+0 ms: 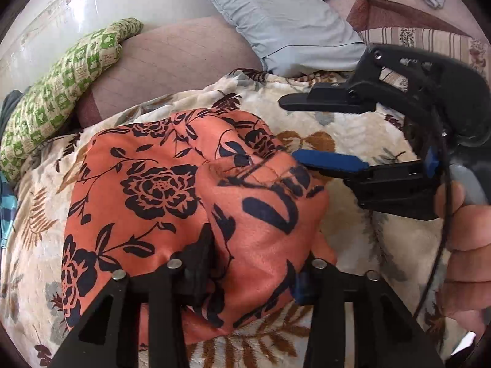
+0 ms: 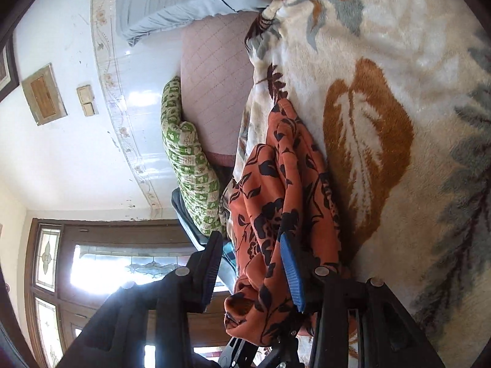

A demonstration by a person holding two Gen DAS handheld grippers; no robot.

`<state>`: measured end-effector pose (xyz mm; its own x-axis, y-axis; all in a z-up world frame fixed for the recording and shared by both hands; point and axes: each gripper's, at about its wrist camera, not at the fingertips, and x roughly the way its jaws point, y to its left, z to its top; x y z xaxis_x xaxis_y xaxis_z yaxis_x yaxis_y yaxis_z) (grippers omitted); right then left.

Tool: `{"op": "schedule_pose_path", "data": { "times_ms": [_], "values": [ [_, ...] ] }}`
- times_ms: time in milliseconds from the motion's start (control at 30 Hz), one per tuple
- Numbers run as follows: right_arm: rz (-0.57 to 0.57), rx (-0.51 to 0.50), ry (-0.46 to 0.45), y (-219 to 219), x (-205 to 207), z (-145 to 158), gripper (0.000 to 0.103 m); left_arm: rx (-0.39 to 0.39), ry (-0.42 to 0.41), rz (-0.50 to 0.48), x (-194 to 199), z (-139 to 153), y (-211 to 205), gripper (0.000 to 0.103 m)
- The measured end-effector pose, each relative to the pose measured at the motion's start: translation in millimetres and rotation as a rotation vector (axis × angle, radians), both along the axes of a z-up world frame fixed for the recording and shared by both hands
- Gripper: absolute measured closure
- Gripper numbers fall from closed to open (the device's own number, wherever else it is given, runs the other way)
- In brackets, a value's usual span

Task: Fold small clothes

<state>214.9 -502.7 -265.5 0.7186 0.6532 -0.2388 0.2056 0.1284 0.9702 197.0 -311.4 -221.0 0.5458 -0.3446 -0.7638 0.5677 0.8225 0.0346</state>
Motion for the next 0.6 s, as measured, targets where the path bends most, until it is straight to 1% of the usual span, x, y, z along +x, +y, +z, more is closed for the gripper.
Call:
{"op": "schedule_pose_path", "data": {
  "times_ms": [67, 100, 200, 233, 300, 333, 433, 467, 500, 600],
  "values": [
    [0.006, -0.010, 0.004, 1.9, 2.2, 1.9, 0.054, -0.065, 0.039, -0.022, -3.0, 14.8, 10.3, 0.045],
    [0.004, -0.012, 0.002, 1.3, 1.5, 2.5, 0.054, -0.076, 0.039, -0.022, -5.1, 22.8, 15.3, 0.045],
    [-0.021, -0.043, -0.020, -2.9, -4.3, 12.0, 0.054, -0.090, -0.019, -0.007, -10.0, 48.6, 36.4, 0.044],
    [-0.030, -0.053, -0.039, -4.8, -6.9, 17.3, 0.054, -0.094, -0.040, 0.007, -8.9, 56.5, 45.1, 0.042],
    [-0.021, -0.065, -0.107, -2.5, -8.9, 30.8, 0.054, -0.096, -0.078, 0.063, -3.8, 70.2, 65.3, 0.041],
    [-0.004, -0.070, -0.144, 1.8, -8.7, 38.4, 0.054, -0.094, -0.093, 0.096, 0.6, 76.0, 74.2, 0.041],
    [0.065, -0.111, -0.242, 23.5, -5.0, 61.1, 0.054, -0.139, -0.103, 0.152, 5.0, 85.8, 106.2, 0.041],
    [0.092, -0.124, -0.263, 32.6, -3.0, 66.1, 0.054, -0.135, -0.105, 0.178, 7.5, 86.2, 114.1, 0.039],
    [0.117, -0.132, -0.274, 41.0, -0.6, 69.0, 0.054, -0.115, -0.104, 0.205, 11.8, 83.2, 118.7, 0.037],
    [0.187, -0.153, -0.263, 66.9, 5.7, 67.7, 0.054, -0.020, -0.077, 0.282, 23.9, 63.8, 126.6, 0.037]
  ]
}}
